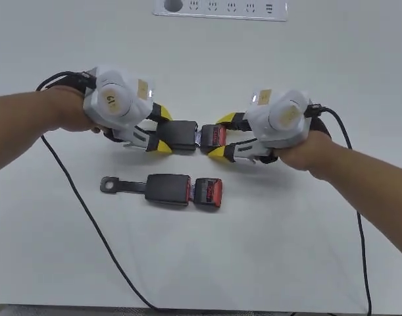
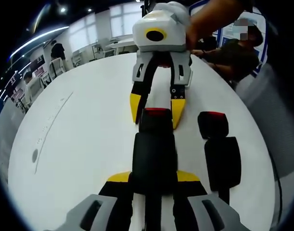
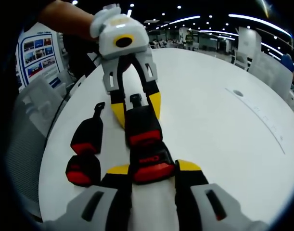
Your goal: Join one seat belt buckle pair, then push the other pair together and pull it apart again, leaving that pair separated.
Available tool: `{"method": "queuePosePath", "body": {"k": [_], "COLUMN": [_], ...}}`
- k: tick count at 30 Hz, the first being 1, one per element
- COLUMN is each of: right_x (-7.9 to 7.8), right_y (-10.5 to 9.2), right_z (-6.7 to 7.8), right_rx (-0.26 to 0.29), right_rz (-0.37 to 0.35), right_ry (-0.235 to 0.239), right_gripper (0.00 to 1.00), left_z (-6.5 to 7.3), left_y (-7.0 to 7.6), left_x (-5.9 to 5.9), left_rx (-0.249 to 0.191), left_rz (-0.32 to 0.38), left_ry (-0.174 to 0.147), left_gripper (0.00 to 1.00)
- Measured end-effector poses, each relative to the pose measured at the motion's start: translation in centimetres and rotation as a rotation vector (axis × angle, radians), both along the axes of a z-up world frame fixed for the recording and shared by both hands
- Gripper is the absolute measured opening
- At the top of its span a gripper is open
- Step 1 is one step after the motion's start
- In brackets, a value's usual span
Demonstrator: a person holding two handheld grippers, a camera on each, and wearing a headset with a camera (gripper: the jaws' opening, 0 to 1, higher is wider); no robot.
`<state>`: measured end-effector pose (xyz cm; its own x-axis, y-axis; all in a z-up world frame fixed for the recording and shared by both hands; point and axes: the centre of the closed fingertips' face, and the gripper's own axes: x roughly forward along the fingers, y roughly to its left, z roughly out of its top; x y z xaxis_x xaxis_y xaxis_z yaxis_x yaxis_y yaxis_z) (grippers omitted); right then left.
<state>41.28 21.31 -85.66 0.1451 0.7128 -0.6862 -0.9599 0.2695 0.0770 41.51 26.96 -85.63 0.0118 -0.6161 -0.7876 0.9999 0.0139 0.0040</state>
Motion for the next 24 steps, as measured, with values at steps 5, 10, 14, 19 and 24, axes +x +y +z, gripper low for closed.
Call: {"method": "queuePosePath", "body": {"k": [5, 10, 14, 19, 24], "right_x": [0.01, 0.03, 0.13, 0.20, 0.21], "right_y": [0.06, 0.13, 0.07, -0.02, 0.00], "right_z": [-0.05, -0.10, -0.13, -0.16, -0.13], "right_rx": [-0.014, -0.031, -0.048, -0.053, -0.056], "right_rz": [-0.009, -0.009, -0.007, -0.008, -0.012], "right_ry": [-0.005, -0.014, -0.018, -0.018, -0.021], "right_gripper": [0.34, 0.34, 0.34, 0.34, 0.35], "left_z": [-0.01, 0.01, 0.03, -0.01, -0.02], "left_y": [0.00, -0.04, -0.08, -0.08, -0.06], "left_x": [-0.05, -0.13, -0.16, -0.12, -0.12], "left_rx": [-0.003, -0.004, -0.002, 0.000, -0.004], "left_rz": [0.004, 0.006, 0.005, 0.008, 0.013], "left_ry": [0.002, 0.003, 0.001, 0.003, 0.003], "left_gripper": [0.33, 0.33, 0.33, 0.33, 0.33]}}
